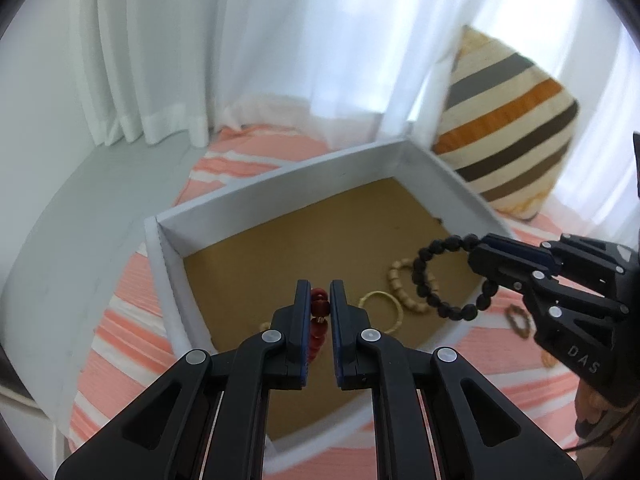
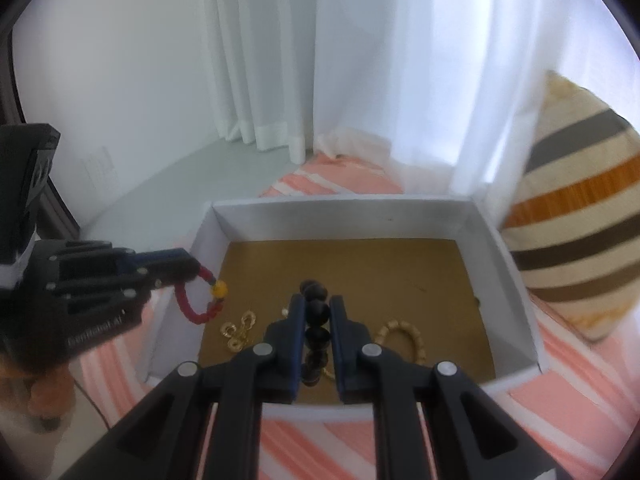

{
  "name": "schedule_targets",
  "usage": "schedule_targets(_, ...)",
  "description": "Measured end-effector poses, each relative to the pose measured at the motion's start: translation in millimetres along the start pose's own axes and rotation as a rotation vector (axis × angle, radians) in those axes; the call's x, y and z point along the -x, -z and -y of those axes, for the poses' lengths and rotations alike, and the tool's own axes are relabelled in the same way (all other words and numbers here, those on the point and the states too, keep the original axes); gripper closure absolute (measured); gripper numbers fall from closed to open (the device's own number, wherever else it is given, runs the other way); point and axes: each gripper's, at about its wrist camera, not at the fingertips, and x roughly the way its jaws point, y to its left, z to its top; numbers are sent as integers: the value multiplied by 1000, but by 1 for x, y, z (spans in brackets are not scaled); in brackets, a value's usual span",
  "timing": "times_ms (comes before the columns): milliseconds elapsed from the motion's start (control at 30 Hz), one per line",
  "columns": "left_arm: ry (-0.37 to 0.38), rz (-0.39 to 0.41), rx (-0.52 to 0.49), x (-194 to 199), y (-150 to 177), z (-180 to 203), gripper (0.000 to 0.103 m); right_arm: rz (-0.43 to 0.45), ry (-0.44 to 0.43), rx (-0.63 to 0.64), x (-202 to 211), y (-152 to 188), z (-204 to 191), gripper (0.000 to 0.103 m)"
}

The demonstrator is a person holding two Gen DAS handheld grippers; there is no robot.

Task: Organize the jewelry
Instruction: 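Carry both bracelets over the white box and open both tools, then withdraw both tools from the box toward the remaining jewelry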

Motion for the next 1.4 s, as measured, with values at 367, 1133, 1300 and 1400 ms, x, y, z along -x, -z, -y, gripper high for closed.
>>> schedule_targets(367, -86, -81, 8, -68, -1, -15, 65, 0, 57, 31, -64, -23, -3, 35)
schedule_targets(1133, 125, 59, -154, 38, 151, 143, 16, 107, 270, -239, 135, 190, 65, 33)
schedule_targets(1300, 206, 87, -188, 48, 202, 191, 14, 91, 382, -366, 172, 288, 83, 27)
schedule_targets(1400, 218, 84, -213, 47, 229, 216, 11, 46, 442, -426, 185, 340, 94, 27)
